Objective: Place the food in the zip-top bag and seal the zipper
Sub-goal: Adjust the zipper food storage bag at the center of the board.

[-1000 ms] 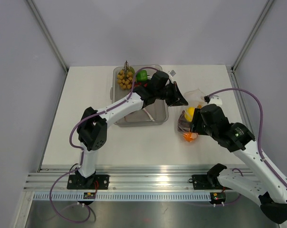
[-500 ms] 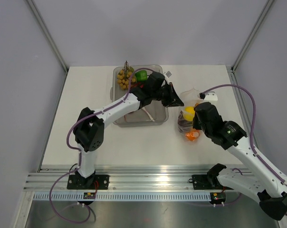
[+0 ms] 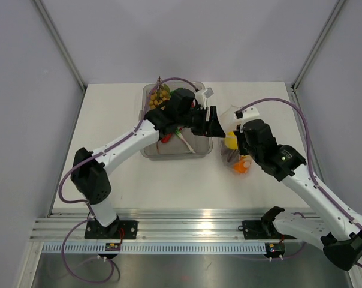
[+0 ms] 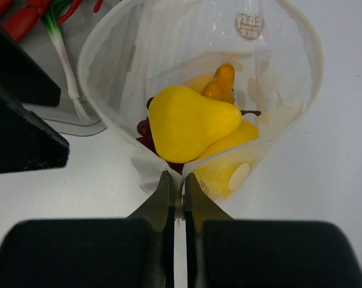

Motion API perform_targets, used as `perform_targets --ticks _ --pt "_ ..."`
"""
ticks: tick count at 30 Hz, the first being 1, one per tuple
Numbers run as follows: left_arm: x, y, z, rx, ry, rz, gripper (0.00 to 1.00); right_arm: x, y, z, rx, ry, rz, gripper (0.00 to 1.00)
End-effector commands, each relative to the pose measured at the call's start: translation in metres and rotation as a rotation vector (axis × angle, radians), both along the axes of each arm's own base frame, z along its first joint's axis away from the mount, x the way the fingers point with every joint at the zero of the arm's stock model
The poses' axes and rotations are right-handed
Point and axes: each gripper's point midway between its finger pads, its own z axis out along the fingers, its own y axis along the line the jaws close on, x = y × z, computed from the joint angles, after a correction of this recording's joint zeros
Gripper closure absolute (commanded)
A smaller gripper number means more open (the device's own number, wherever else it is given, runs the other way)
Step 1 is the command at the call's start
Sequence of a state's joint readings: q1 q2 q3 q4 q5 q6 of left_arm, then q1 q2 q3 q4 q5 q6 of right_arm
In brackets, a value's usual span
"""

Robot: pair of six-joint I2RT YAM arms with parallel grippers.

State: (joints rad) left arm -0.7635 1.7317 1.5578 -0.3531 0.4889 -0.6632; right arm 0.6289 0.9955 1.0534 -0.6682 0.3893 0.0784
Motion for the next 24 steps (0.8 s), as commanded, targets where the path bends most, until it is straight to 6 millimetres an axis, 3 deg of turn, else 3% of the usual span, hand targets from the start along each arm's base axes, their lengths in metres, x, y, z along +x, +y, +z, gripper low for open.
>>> perform_targets --ticks 1,5,8,15,17,24 --pt "0.003 0.027 0.068 0.047 -0.400 -0.109 0.35 -0.003 0.007 0.044 0.046 -0.073 0.087 1.00" --pt "0.009 0.043 0.076 0.136 -0.751 -0.244 0.39 -0.020 0.008 0.053 0.085 -0.073 0.139 1.00" --pt "0.001 0.042 0.080 0.119 -0.899 -0.362 0.39 -0.028 0.005 0.053 0.101 -0.077 0.152 1.00" --pt "-0.031 0.023 0.093 -0.024 -1.091 -0.575 0.43 -0.044 0.000 0.053 0.140 -0.072 0.158 1.00" --pt "-0.036 0.018 0.093 -0.025 -1.119 -0.615 0.39 -0.047 0.000 0.054 0.147 -0.072 0.160 1.00" --pt "-0.083 -0.008 0.086 -0.102 -1.154 -0.796 0.32 -0.058 -0.001 0.059 0.159 -0.057 0.188 1.00"
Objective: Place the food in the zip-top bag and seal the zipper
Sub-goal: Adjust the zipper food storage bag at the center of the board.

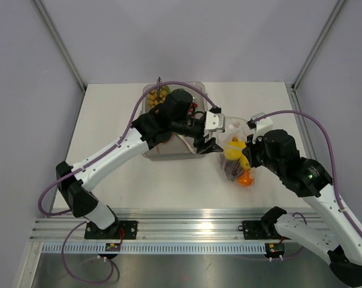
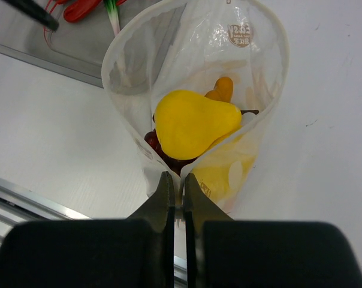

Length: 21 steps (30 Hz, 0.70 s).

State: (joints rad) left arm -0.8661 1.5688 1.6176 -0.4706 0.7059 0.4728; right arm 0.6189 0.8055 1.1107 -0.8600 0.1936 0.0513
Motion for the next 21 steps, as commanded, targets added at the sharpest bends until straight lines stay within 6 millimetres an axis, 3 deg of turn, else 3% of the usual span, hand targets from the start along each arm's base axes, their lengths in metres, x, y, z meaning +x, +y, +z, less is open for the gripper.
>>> perform_targets --ticks 1,7,13,16,19,20,21 --pt "-0.023 -0.018 0.013 -0.037 -0.072 -0.148 0.31 -0.002 0.003 0.031 0.069 -0.068 0.017 1.00" --pt "-0.028 -0.041 -0.013 0.050 -0.055 -0.209 0.31 -0.007 0.000 0.038 0.077 -0.081 0.019 1.00" --pt "-0.034 -0.046 -0.045 0.153 -0.003 -0.261 0.37 -0.009 -0.009 0.037 0.071 -0.078 -0.024 1.00" --pt "-0.033 -0.044 -0.061 0.197 0.020 -0.266 0.49 -0.010 -0.014 0.036 0.073 -0.074 -0.055 1.00" --pt "-0.037 -0.043 -0.066 0.209 0.034 -0.292 0.96 -0.010 -0.018 0.034 0.088 -0.064 -0.093 0.99" --pt "-0.038 -0.043 -0.065 0.207 0.038 -0.296 1.00 -0.011 -0.020 0.034 0.094 -0.066 -0.109 0.98" --pt "-0.037 -0.043 -0.063 0.198 0.040 -0.297 1.00 -0.010 -0.021 0.033 0.114 -0.059 -0.134 0.86"
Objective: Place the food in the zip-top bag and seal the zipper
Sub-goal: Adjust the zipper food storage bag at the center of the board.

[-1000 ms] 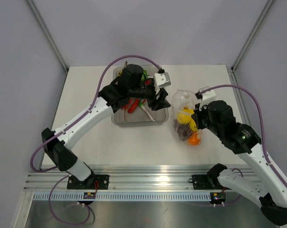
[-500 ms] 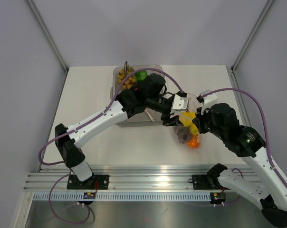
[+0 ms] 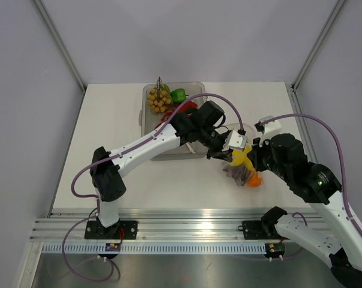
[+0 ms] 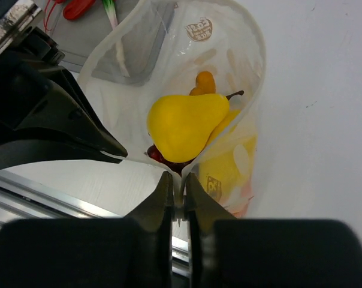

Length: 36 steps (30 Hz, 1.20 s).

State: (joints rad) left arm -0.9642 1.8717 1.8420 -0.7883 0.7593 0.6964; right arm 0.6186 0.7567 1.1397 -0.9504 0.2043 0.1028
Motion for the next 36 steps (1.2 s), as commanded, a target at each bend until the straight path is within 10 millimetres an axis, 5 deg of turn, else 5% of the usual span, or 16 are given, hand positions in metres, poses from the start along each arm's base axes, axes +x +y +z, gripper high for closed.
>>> perform_targets --ticks 1,2,3,6,19,26,30,36 --pt "-0.008 -0.002 0.029 -0.071 -0.013 -0.052 1.00 0.007 -0.010 0.027 0.092 -0.083 -0.117 0.77" --pt "-0.003 -0.006 0.036 -0.093 -0.002 -0.019 1.00 0.006 -0.012 0.026 0.098 -0.083 -0.132 0.67" --pt "0.003 -0.005 0.039 -0.105 0.015 0.019 1.00 0.006 -0.014 0.026 0.124 -0.081 -0.159 0.42" --pt "0.029 -0.012 0.063 -0.195 0.109 0.177 1.00 0.001 -0.022 0.022 0.155 -0.083 -0.209 0.30" --pt "0.074 -0.022 0.095 -0.385 0.278 0.566 1.00 0.003 -0.026 0.021 0.201 -0.184 -0.213 0.39" --pt "0.072 -0.019 0.090 -0.396 0.285 0.576 1.00 0.010 -0.024 0.020 0.217 -0.225 -0.221 0.39" --pt "0.070 -0.019 0.085 -0.382 0.288 0.562 1.00 0.019 -0.031 0.019 0.160 -0.281 -0.236 0.36" --pt "0.077 -0.014 0.080 -0.386 0.282 0.599 1.00 0.036 -0.006 0.007 0.107 -0.258 -0.127 0.25"
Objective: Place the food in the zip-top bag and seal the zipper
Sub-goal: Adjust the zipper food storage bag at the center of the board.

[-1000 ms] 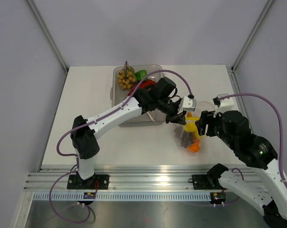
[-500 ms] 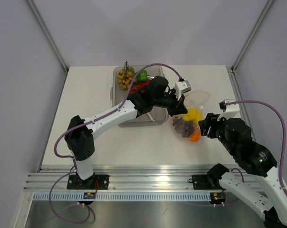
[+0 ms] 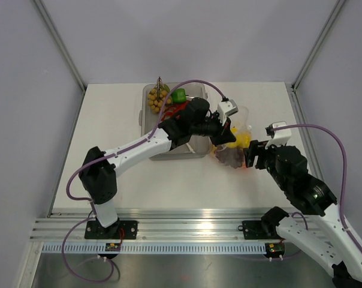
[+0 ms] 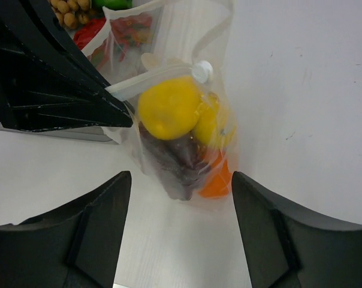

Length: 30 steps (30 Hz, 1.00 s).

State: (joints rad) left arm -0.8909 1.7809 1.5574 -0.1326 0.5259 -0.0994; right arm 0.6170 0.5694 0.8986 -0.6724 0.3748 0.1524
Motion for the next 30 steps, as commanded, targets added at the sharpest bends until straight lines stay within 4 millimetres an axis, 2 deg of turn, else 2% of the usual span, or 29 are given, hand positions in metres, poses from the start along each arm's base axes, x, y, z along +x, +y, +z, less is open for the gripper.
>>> perform_targets --ticks 1,3,5,7,8,12,20,30 --pt "0.006 0.005 0.057 -0.138 -0.103 0.036 1.00 0.017 0.019 0.005 -0.012 -0.035 0.069 0.24" --pt "0.010 0.007 0.054 -0.131 -0.102 0.059 1.00 0.021 0.025 0.005 0.016 -0.039 0.101 0.24" --pt "0.013 0.009 0.049 -0.118 -0.096 0.077 1.00 0.028 0.017 0.007 0.039 -0.042 0.078 0.23" --pt "0.015 0.010 0.046 -0.113 -0.093 0.088 1.00 0.030 0.022 0.004 0.070 -0.022 0.125 0.23" --pt "0.017 0.011 0.043 -0.106 -0.090 0.094 1.00 0.037 0.009 0.003 0.080 -0.015 0.080 0.23" --pt "0.019 0.014 0.042 -0.109 -0.088 0.107 1.00 0.046 0.015 -0.007 0.143 0.047 0.156 0.23" --pt "0.015 0.015 0.041 -0.113 -0.084 0.076 1.00 0.069 0.027 -0.004 0.206 0.050 0.250 0.26" --pt "0.009 0.016 0.038 -0.113 -0.073 0.035 1.00 0.086 0.022 -0.032 0.193 0.104 0.250 0.34"
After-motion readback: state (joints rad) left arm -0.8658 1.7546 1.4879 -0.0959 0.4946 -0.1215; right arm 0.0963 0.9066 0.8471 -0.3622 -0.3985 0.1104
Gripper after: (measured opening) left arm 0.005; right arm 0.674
